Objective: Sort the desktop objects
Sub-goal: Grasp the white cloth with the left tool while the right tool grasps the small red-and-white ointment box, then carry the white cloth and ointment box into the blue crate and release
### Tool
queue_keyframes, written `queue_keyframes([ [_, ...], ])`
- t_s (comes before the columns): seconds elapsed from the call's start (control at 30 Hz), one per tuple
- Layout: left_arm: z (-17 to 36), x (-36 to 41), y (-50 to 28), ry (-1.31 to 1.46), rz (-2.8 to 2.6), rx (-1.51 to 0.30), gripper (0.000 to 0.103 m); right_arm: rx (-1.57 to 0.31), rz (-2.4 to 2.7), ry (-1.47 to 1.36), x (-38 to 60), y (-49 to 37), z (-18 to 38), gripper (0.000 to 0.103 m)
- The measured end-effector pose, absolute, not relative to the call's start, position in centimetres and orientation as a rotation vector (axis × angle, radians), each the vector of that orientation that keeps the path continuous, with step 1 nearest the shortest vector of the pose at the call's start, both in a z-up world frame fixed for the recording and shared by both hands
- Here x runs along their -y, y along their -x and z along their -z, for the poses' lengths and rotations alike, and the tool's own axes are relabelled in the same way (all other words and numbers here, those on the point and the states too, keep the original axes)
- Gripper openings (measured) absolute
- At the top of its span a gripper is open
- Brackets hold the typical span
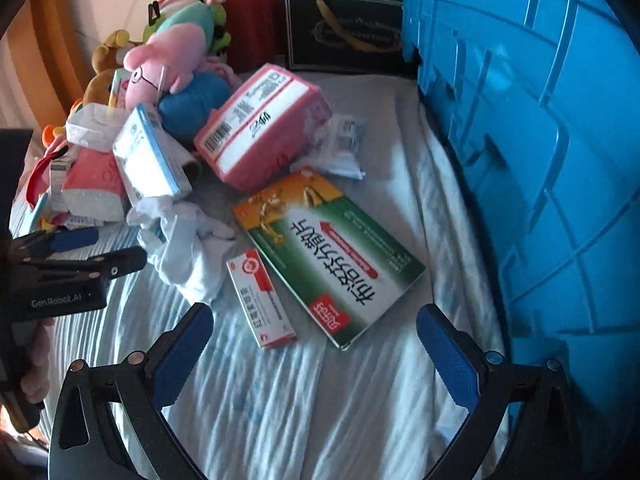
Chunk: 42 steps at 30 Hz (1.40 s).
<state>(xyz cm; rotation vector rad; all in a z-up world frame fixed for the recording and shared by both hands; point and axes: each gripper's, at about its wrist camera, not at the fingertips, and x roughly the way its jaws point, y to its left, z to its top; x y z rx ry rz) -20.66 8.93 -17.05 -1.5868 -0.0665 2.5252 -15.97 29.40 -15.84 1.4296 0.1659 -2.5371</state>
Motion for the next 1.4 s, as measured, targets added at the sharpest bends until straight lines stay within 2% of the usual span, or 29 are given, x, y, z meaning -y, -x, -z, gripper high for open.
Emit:
queue_keyframes([
  [0.13,18.5,-12.5,22.6,1.628,-2.427,0.022,0.083,-0.089,2.508,-1.496,-30.3,16.1,17.0,0.103],
  [0.2,19.1,-14.2,23.1,1.635,-2.46,-0.084,0.076,-0.051,2.502,-1.519,-30.7,16.2,17.3,0.103],
  [0.23,19.0,-14.8,23.0,1.603,-2.464,-0.123,0.069,-0.044,2.505,-1.526,-30.7,16.3,17.4,0.103],
  [0.27,18.8,-15.2,23.0,1.582,-2.446,-0.11,0.046,-0.039,2.51,-1.528,-30.7,16.3,17.4,0.103],
  [0.3,18.6,-15.3,22.9,1.58,-2.425,-0.087,0.027,-0.033,2.509,-1.527,-30.8,16.3,17.4,0.103],
  [0.37,18.2,-15.3,22.3,1.563,-2.439,-0.124,0.017,-0.022,2.496,-1.515,-30.4,16.4,17.4,0.103],
  [0.43,17.9,-14.5,21.4,1.564,-2.45,-0.128,0.016,-0.001,2.47,-1.501,-29.9,16.3,17.3,0.103],
  [0.57,16.9,-10.9,19.8,1.607,-2.479,-0.003,0.014,0.012,2.412,-1.457,-28.4,15.8,17.2,0.1],
  [0.6,16.6,-10.1,19.4,1.612,-2.5,0.004,0.014,-0.02,2.419,-1.445,-27.8,15.7,17.1,0.095],
  [0.67,16.0,-8.7,18.5,1.609,-2.542,0.008,0.013,-0.068,2.392,-1.435,-26.6,15.5,17.4,0.054],
  [0.7,15.7,-8.1,18.1,1.611,-2.553,0.021,0.013,-0.088,2.38,-1.442,-26.1,15.6,17.7,0.05],
  [0.97,14.5,-6.3,16.2,1.591,-2.582,0.095,0.013,-0.173,2.378,-1.515,-25.0,18.1,19.9,0.053],
  [1.0,14.2,-6.3,16.1,1.577,-2.588,0.096,0.013,-0.176,2.369,-1.533,-24.9,18.2,20.2,0.05],
  [1.03,13.8,-6.7,16.0,1.564,-2.596,0.092,0.013,-0.201,2.388,-1.526,-24.8,18.2,20.2,0.033],
  [1.07,13.4,-6.8,15.8,1.545,-2.608,0.086,0.013,-0.196,2.381,-1.51,-24.7,18.1,19.9,0.026],
  [1.23,10.6,-6.1,14.8,1.434,-2.65,0.088,0.013,-0.185,2.386,-1.398,-24.3,16.4,17.0,0.026],
  [1.4,6.0,-6.8,13.6,1.259,-2.706,0.044,0.013,-0.189,2.445,-1.232,-24.7,14.3,11.3,0.026],
])
